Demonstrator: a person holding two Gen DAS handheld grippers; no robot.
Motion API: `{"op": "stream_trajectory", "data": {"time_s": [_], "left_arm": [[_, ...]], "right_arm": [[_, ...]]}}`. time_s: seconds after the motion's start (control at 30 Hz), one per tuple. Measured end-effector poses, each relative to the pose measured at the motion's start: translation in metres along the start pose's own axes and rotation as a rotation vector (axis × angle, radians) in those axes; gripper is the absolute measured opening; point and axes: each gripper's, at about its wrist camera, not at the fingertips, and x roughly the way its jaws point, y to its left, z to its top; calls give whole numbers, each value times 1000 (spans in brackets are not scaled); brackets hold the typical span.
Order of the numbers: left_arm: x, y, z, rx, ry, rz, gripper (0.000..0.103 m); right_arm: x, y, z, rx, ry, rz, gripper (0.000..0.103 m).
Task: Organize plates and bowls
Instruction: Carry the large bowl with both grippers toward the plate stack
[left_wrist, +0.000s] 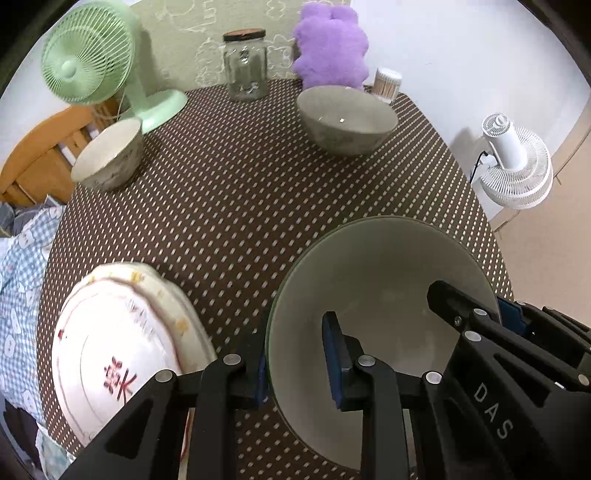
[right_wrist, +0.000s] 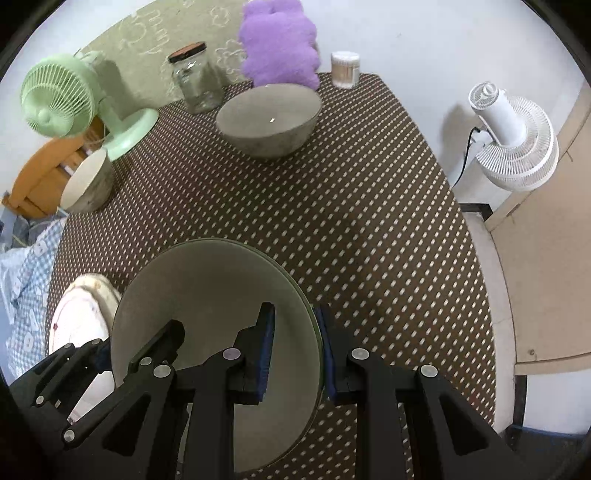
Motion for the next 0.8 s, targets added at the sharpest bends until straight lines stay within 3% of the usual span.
{"op": "stream_trajectory", "data": {"time_s": [0.37, 0.8], "left_arm": [[6, 19, -33, 9, 55, -26, 23], [13, 18, -45, 44, 83, -41, 23]], "right_arm": [[12, 17, -35, 18, 54, -7, 26], [21, 22, -53, 47, 87, -28, 26]]}}
